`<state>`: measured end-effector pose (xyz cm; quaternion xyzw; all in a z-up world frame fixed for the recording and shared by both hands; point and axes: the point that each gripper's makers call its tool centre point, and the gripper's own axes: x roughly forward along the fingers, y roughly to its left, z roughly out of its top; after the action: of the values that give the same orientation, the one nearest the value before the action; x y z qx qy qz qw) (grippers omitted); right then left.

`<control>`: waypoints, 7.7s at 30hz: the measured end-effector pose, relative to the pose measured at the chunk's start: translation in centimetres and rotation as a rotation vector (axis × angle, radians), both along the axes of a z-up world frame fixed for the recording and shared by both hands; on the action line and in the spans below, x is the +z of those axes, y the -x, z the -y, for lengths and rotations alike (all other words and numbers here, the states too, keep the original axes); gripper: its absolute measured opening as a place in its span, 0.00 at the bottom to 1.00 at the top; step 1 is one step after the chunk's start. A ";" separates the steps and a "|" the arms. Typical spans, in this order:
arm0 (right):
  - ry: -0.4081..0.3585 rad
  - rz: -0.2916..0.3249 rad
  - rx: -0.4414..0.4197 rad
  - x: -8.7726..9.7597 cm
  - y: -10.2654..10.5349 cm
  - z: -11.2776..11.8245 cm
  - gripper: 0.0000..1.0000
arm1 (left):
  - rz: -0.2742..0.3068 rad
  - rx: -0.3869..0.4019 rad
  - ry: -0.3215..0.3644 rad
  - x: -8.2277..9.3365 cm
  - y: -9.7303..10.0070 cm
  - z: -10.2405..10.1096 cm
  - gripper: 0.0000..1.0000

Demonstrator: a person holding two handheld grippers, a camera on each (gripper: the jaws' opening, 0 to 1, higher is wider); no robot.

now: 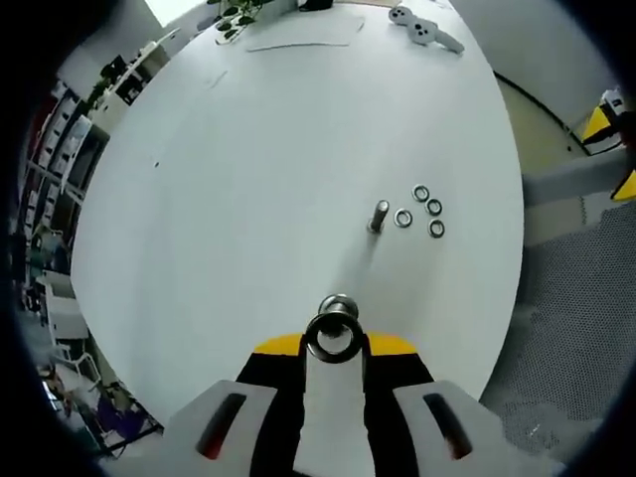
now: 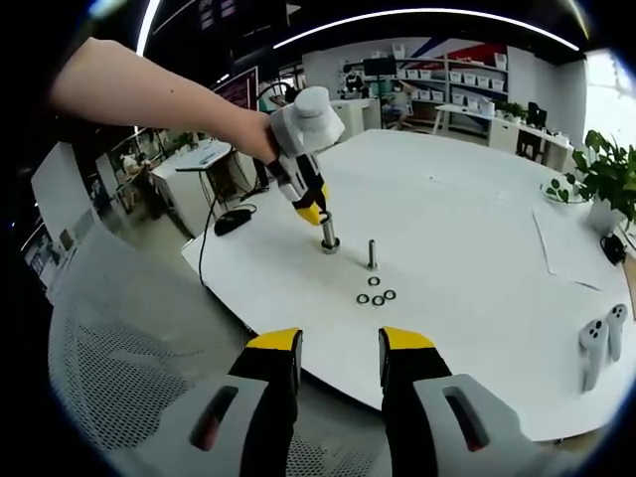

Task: Place the washer onto the threaded stud by aligning its center hole with the stud, sliding it down to the base, and recovering from edge contact or off-axis alignment until the washer reaches the visible bottom stop.

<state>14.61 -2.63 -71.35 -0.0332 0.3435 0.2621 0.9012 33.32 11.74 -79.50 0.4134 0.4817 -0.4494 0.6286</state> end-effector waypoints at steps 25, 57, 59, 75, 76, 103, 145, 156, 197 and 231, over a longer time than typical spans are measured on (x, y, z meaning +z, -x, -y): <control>0.004 -0.009 -0.007 -0.2 0.0 0.1 0.33 | -0.020 -0.019 -0.036 -2.2 0.1 0.8 0.19; 0.019 -0.014 -0.021 -0.4 -0.1 0.5 0.33 | -0.053 0.004 -0.061 -4.7 0.7 0.8 0.20; 0.021 -0.010 -0.023 -0.3 -0.2 0.6 0.33 | -0.056 0.020 -0.046 -4.8 0.7 0.8 0.21; 0.025 -0.010 -0.019 -0.3 -0.1 0.5 0.32 | 0.076 0.112 0.079 -1.7 -0.2 0.7 0.36; 0.024 -0.011 -0.018 -0.4 -0.1 0.5 0.32 | 0.082 0.123 0.092 -1.3 -0.2 0.7 0.37; 0.049 -0.020 -0.016 -0.7 -0.1 0.7 0.32 | 0.213 0.332 0.409 5.0 3.5 -3.1 0.42; 0.147 -0.064 -0.090 -1.7 0.2 2.7 0.34 | 0.279 0.541 0.717 10.2 12.1 -9.2 0.50; 0.169 -0.065 -0.105 -1.8 0.1 3.1 0.34 | 0.297 0.577 0.765 11.6 13.7 -10.4 0.52; 0.215 -0.091 -0.110 -2.4 0.3 3.7 0.34 | 0.214 0.586 0.787 9.9 16.8 -10.0 0.50; 0.245 -0.124 -0.103 -3.0 1.0 3.9 0.34 | 0.162 0.583 0.804 9.3 17.7 -9.5 0.48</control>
<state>13.65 -6.50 -74.40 -0.1091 0.4290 0.1730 0.8799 15.67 21.22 -70.16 0.0206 0.3155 -0.3716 0.8729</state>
